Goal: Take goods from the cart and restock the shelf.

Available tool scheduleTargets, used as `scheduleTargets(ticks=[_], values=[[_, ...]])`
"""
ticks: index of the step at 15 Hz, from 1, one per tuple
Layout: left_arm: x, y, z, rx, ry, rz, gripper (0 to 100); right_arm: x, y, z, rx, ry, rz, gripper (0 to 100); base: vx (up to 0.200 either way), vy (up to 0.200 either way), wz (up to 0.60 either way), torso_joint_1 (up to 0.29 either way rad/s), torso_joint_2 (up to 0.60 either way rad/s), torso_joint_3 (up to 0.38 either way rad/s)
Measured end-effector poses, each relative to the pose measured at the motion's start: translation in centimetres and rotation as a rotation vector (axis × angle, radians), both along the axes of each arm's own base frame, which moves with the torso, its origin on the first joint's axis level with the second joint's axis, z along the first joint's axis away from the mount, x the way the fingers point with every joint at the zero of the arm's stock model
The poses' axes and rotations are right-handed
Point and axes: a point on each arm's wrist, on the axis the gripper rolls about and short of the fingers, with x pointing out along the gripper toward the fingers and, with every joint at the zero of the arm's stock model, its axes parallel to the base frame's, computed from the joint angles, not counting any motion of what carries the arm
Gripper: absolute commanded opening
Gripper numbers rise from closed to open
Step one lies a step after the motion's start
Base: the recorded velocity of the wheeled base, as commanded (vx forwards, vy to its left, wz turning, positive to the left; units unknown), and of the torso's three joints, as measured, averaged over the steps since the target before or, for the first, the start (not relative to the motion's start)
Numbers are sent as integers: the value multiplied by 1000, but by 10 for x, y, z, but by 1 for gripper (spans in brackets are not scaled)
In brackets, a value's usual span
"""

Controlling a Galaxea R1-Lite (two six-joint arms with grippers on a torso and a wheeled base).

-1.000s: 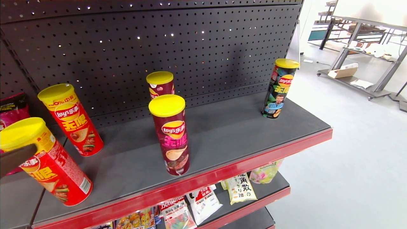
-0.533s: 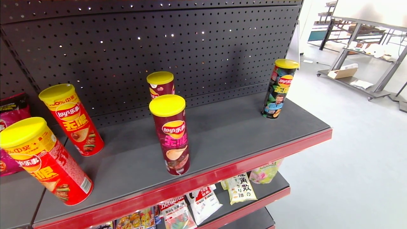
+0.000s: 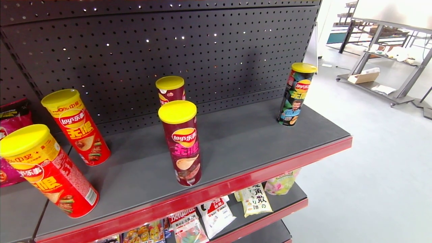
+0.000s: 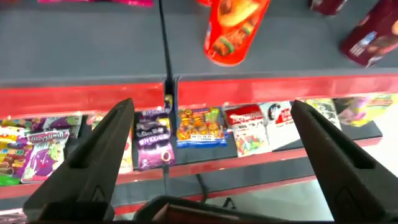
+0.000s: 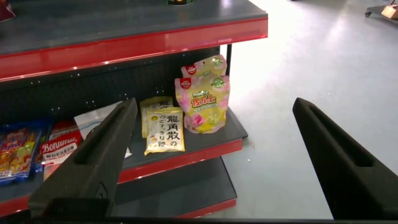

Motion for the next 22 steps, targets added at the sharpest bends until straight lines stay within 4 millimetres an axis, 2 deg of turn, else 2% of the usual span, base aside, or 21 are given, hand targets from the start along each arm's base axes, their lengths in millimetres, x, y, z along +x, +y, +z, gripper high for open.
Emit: scheduleTargets(ticks=[5, 9, 13, 16, 17, 19, 20, 22], values=[[3, 0, -17, 54, -32, 9, 100, 0, 0, 0, -1, 1, 0, 100, 0, 0, 600, 3, 4, -1], [5, 1, -27, 92, -35, -14, 100, 0, 0, 0, 4, -1, 0, 100, 0, 0, 0, 0, 0, 0], [7, 1, -29, 84, -59, -15, 100, 0, 0, 0, 4, 0, 1, 100, 0, 0, 0, 0, 0, 0], [21, 1, -32, 93, -178, -26, 100, 0, 0, 0, 1, 0, 3, 100, 0, 0, 0, 0, 0, 0], [29, 1, -31, 112, -287, -50, 100, 0, 0, 0, -4, 0, 5, 100, 0, 0, 0, 0, 0, 0], [39, -1, -45, 157, -316, -107, 100, 0, 1, 2, -25, -8, 37, 100, 0, 0, 0, 0, 0, 0], [41, 0, -51, 172, -287, -87, 100, -2, 1, 11, -25, -30, 56, 100, 0, 0, 0, 0, 0, 0], [42, 1, -55, 171, -271, -33, 100, -4, 1, 44, 6, -64, 76, 100, 0, 0, 0, 0, 0, 0]])
